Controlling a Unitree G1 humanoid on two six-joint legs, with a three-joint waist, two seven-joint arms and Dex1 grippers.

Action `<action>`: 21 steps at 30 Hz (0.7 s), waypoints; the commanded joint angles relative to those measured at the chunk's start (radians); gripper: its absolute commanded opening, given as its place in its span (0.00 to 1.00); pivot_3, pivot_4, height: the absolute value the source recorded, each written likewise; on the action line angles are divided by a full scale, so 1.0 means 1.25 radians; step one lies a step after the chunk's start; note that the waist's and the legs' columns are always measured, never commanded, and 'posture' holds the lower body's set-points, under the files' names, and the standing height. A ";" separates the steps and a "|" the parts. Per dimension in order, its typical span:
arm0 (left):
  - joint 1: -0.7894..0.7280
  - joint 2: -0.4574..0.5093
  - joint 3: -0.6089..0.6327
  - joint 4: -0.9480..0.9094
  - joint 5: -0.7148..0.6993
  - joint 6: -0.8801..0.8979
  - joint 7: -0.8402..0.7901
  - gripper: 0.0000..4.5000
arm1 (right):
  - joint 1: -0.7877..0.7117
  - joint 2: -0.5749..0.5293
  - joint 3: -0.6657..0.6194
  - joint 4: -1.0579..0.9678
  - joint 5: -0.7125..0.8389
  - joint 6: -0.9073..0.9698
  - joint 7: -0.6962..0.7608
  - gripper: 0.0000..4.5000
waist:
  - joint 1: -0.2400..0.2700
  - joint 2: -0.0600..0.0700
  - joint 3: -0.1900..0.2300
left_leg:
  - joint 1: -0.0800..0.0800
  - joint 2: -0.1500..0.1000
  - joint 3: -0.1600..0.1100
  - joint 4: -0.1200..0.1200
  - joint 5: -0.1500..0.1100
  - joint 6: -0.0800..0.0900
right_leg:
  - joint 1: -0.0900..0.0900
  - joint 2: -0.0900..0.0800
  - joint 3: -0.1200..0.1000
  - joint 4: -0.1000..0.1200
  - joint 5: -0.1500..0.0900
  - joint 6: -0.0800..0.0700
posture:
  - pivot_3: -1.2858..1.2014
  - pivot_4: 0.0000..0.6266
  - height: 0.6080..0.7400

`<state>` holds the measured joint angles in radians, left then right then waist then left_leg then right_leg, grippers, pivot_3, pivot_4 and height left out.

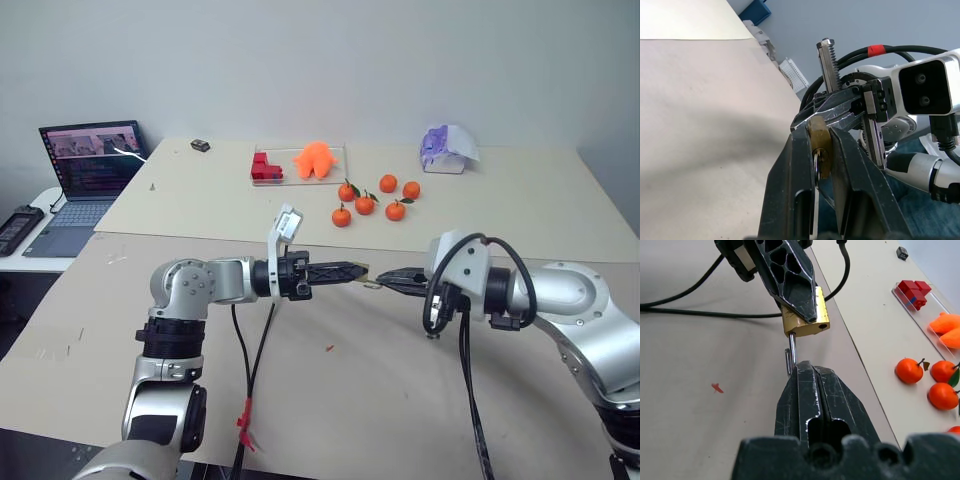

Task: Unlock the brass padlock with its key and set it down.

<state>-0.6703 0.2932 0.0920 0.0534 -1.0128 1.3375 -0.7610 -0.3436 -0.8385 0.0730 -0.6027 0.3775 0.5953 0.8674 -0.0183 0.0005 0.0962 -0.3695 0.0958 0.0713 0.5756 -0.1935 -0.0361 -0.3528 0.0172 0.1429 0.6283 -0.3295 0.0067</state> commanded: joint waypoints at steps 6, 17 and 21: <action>-0.005 0.004 0.017 -0.028 -0.020 -0.005 -0.001 0.01 | 0.003 0.042 -0.016 0.024 0.072 0.014 0.032 0.00 | 0.001 0.000 0.000 | 0.000 0.000 0.000 0.000 0.000 0.000 | 0.000 0.000 0.000 0.000 0.000 0.000 | 0.52 0.24 0.87; 0.002 0.017 0.009 -0.030 -0.015 -0.018 -0.011 0.01 | 0.033 -0.060 -0.101 0.081 0.058 0.005 0.055 0.00 | 0.000 0.000 0.000 | 0.000 0.000 0.000 0.000 0.000 0.000 | 0.000 0.000 0.000 0.000 0.000 0.000 | 0.52 0.24 0.87; 0.004 0.031 0.004 -0.028 -0.016 -0.014 -0.024 0.01 | 0.017 -0.103 -0.116 0.094 0.035 -0.038 0.076 0.13 | 0.000 0.000 0.000 | 0.000 0.000 0.000 0.000 0.000 0.000 | 0.000 -0.001 0.000 0.000 0.000 0.000 | 0.52 0.24 0.87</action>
<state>-0.6565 0.3209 0.0918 0.0446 -1.0187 1.3287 -0.7673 -0.2986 -0.9562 -0.0395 -0.4588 0.4153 0.5873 0.9437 -0.0188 0.0002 0.0964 -0.3694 0.0952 0.0713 0.5748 -0.1935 -0.0361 -0.3526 0.0165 0.1429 0.6279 -0.3296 0.0069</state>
